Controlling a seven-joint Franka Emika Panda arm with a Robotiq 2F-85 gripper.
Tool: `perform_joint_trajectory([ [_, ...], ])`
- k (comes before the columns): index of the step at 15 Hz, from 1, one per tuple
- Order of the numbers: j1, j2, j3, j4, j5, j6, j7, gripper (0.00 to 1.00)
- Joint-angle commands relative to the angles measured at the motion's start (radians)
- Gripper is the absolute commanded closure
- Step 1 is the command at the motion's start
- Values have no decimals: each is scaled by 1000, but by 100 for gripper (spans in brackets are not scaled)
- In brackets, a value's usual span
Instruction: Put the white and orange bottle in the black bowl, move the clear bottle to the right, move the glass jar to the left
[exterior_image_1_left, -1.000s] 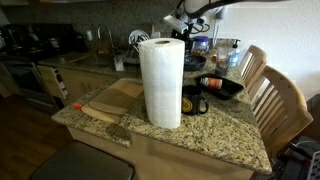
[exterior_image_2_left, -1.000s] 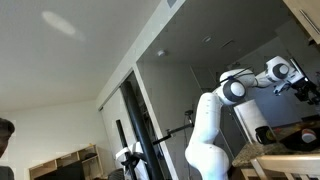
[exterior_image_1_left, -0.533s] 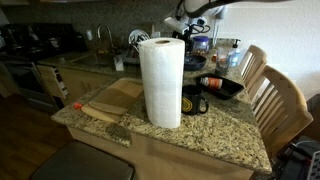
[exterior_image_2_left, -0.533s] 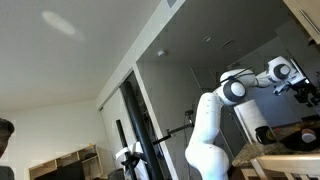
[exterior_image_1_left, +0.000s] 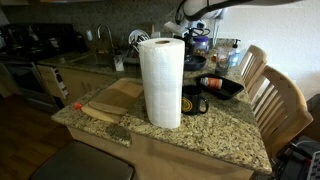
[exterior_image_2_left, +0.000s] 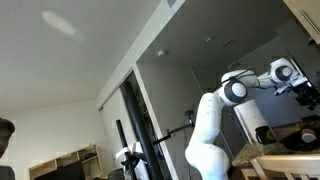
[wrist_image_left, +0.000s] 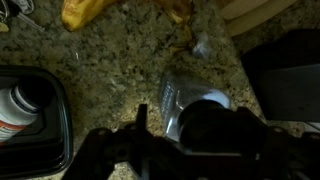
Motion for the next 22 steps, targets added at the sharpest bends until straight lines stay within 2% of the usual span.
perform_joint_trajectory([
  [1,12,1,-17,5,10,-7,-5,41],
  [4,12,2,-17,8,10,0,-5,64],
  [12,33,-23,-54,10,-48,19,12,66],
  [16,16,-128,-22,19,-47,-14,-64,66],
  [18,0,-188,1,36,-14,-83,-148,66],
  [22,-29,-276,14,107,82,-400,-291,66],
])
